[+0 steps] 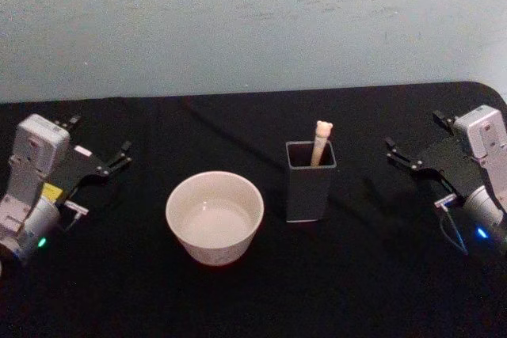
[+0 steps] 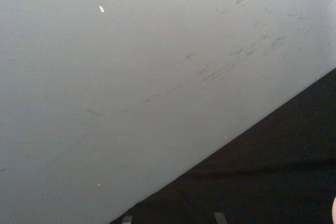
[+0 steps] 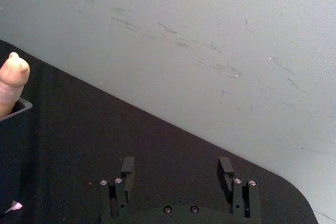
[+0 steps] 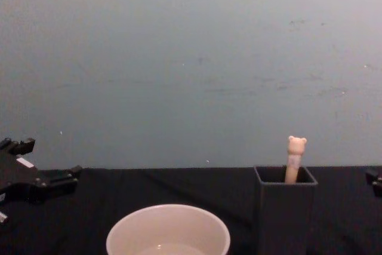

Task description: Pick up the stirring spoon with one hand, stir inside the cup, then place it back in its original position.

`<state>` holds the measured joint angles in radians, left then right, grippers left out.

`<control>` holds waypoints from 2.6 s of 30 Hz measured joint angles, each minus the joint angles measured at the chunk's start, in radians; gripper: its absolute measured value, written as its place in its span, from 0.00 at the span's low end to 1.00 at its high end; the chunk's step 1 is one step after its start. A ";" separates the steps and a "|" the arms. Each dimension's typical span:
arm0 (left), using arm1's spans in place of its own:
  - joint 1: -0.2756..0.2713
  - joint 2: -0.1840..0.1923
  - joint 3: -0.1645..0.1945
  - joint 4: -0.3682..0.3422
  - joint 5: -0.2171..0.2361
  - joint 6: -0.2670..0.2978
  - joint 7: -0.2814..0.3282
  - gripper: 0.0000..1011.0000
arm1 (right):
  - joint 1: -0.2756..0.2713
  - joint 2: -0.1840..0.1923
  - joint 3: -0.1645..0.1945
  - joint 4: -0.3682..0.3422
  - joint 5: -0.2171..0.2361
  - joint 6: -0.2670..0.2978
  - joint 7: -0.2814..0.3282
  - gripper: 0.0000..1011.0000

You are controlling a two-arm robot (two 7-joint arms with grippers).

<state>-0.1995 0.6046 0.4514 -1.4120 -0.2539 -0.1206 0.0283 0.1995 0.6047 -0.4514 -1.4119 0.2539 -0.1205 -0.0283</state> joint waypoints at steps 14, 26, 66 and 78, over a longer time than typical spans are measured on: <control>0.000 0.000 0.000 0.000 0.000 0.000 0.000 0.99 | 0.000 0.000 0.000 0.000 0.000 0.000 0.000 0.99; 0.000 0.000 0.000 0.000 0.000 0.000 0.000 0.99 | 0.000 0.000 0.000 0.000 0.000 0.000 0.000 0.99; 0.000 0.000 0.000 0.000 0.000 0.000 0.000 0.99 | 0.000 0.000 0.000 0.000 0.000 0.000 0.000 0.99; 0.000 0.000 0.000 0.000 0.000 0.000 0.000 0.99 | -0.027 0.005 0.035 -0.050 0.025 -0.014 0.053 0.99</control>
<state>-0.1995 0.6047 0.4514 -1.4120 -0.2539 -0.1206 0.0283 0.1729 0.6098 -0.4159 -1.4614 0.2792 -0.1347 0.0246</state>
